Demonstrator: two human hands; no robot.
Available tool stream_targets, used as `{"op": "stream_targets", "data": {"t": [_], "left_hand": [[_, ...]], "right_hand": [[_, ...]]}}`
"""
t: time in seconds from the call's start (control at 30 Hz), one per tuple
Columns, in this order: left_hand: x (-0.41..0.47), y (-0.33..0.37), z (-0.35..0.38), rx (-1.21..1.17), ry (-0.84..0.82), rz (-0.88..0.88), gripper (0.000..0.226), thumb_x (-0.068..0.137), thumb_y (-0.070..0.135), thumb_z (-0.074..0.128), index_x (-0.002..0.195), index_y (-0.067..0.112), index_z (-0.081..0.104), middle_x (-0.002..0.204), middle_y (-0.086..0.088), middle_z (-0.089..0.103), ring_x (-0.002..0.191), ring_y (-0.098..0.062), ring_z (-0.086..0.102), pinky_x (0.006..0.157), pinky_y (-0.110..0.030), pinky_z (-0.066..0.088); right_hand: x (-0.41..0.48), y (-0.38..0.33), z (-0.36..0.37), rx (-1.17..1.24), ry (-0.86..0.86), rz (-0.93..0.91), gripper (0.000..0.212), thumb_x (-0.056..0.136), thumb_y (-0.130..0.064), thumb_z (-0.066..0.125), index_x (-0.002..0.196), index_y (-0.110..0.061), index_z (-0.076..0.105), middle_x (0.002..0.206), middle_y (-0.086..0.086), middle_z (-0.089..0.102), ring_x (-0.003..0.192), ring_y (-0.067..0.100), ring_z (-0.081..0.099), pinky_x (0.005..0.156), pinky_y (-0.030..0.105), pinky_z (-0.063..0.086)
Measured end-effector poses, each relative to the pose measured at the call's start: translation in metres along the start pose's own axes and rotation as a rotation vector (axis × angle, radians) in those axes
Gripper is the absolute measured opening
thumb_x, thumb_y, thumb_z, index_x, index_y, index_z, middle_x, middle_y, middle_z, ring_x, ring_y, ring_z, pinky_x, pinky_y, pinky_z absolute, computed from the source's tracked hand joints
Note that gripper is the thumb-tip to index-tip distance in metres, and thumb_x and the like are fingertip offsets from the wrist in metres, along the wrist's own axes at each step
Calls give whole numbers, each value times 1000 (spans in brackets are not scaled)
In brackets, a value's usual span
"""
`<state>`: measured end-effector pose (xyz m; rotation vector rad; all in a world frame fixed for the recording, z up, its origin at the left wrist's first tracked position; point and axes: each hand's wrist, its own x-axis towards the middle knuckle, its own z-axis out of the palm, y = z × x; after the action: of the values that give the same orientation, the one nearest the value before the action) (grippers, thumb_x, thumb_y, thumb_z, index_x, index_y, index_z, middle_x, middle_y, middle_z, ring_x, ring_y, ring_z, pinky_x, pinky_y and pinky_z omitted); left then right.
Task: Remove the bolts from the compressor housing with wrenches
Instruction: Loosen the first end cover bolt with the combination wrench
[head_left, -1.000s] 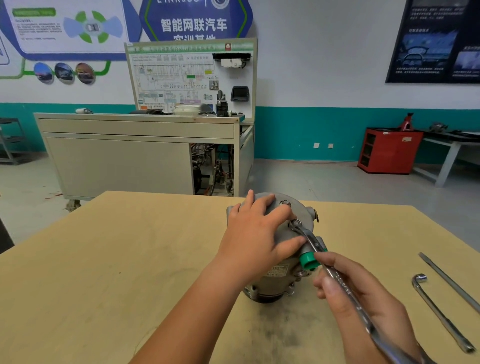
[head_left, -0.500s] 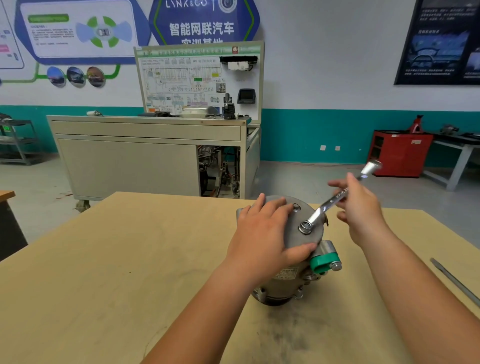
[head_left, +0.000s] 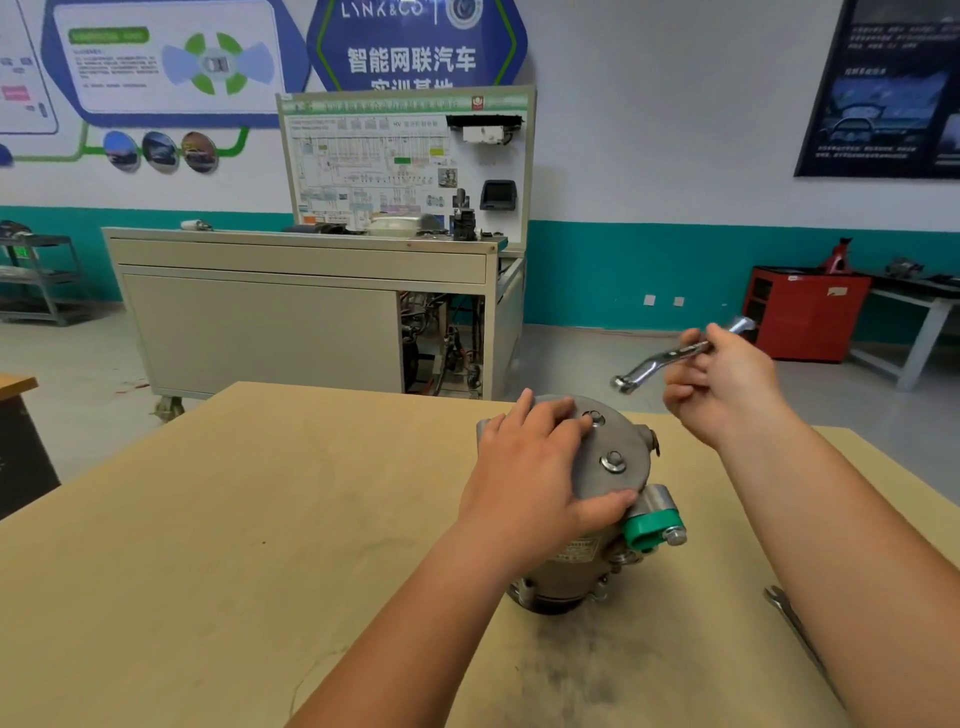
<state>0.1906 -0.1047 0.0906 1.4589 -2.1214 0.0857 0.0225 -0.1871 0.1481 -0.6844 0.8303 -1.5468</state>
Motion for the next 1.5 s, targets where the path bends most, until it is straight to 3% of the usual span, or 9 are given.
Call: {"op": "stream_targets", "data": {"t": [0.17, 0.37, 0.53, 0.67, 0.83, 1.0, 1.3, 1.37, 1.5], "left_hand": [[-2, -2, 3, -19, -6, -58, 74, 80, 68, 50, 143, 32, 36, 161, -7, -6, 147, -22, -3, 116, -39, 8], [-3, -4, 5, 47, 15, -52, 74, 81, 69, 47, 142, 30, 37, 159, -8, 14, 145, -22, 10, 114, -34, 11], [-2, -3, 5, 49, 1, -41, 75, 80, 70, 49, 142, 31, 38, 158, -7, 17, 145, -22, 12, 114, -35, 12], [-3, -3, 5, 13, -17, -34, 76, 79, 71, 47, 145, 41, 25, 158, -8, 18, 146, -21, 11, 114, -34, 12], [-4, -1, 0, 39, -45, -14, 63, 68, 76, 17, 121, 73, -18, 159, -11, 16, 147, -22, 7, 113, -35, 13], [-4, -5, 1, 15, -46, 1, 55, 75, 68, 27, 118, 76, -6, 160, -7, 10, 147, -21, 3, 111, -32, 8], [-1, 0, -1, 29, -81, -4, 64, 71, 70, 27, 134, 63, 31, 160, -6, 12, 146, -22, 5, 108, -30, 9], [0, 4, 0, 49, -83, -9, 64, 72, 70, 27, 135, 62, 31, 160, -7, 12, 146, -23, 5, 107, -30, 8], [2, 8, -1, 64, -102, -15, 66, 71, 72, 25, 135, 60, 34, 160, -7, 12, 146, -23, 5, 110, -33, 10]], "right_hand": [[-58, -10, -28, 101, -119, 36, 32, 96, -39, 36, 79, -23, 57, 52, -11, 47, 42, 0, 43, 40, 11, 31], [-154, 26, -56, 29, -210, -178, 21, 71, -37, 50, 63, -23, 64, 78, 8, 73, 68, 16, 69, 44, 13, 43], [-180, 56, -63, -315, -214, -513, 37, 66, -16, 49, 75, -44, 72, 88, -5, 75, 83, 5, 69, 46, 11, 43], [-188, 72, -61, -548, -268, -599, 36, 66, -48, 48, 99, -50, 64, 100, -14, 72, 100, 5, 65, 68, 14, 46], [-191, 75, -49, -666, -270, -577, 39, 66, -55, 45, 104, -52, 56, 99, -26, 69, 93, -5, 63, 73, 7, 43], [-193, 77, -45, -652, -263, -538, 47, 63, -59, 47, 109, -56, 52, 101, -27, 68, 99, -9, 61, 72, 5, 44], [-177, 80, -47, -375, -264, -424, 47, 45, -31, 77, 90, -18, 72, 79, -2, 74, 67, -1, 65, 49, 9, 44], [-170, 69, -49, -261, -263, -365, 25, 57, -22, 64, 77, -30, 78, 70, 3, 73, 60, 2, 63, 41, 11, 39], [-149, 52, -59, -246, -153, -425, 30, 86, -36, 47, 85, -24, 74, 57, 1, 62, 54, 4, 55, 41, 12, 34]]}}
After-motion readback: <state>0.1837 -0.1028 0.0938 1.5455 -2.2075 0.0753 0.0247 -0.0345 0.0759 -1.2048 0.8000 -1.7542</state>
